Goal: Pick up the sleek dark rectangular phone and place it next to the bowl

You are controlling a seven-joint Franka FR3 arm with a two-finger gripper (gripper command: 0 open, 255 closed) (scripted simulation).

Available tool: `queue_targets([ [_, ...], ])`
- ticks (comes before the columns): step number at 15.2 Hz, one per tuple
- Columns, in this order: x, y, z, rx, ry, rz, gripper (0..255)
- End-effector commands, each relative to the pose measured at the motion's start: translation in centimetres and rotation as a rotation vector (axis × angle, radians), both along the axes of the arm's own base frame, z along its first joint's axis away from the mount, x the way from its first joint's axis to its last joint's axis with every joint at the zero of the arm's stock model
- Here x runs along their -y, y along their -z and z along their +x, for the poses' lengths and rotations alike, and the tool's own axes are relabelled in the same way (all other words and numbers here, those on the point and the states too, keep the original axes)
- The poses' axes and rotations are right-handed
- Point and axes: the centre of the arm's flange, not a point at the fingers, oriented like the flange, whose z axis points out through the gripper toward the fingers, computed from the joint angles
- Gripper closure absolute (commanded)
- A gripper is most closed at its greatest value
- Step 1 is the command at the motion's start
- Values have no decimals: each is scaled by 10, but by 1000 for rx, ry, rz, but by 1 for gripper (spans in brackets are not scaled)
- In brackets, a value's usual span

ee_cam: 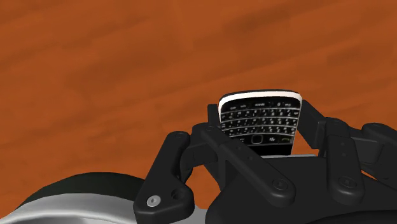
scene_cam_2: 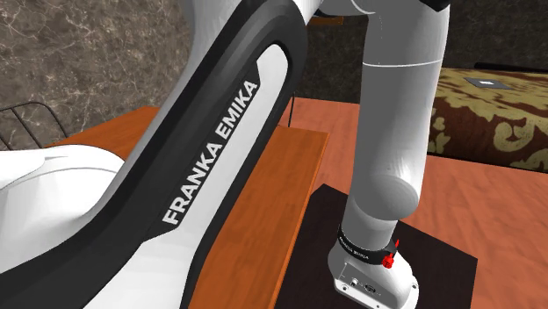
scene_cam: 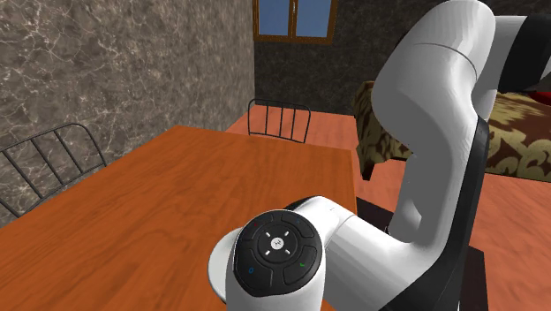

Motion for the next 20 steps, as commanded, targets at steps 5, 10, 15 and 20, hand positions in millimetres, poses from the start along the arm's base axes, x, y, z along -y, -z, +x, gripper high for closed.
queue_targets([
  [5,0,0,0,0,0,0,0],
  [10,0,0,0,0,0,0,0],
  [15,1,-50,0,0,0,0,0],
  [20,1,-50,0,0,0,0,0],
])
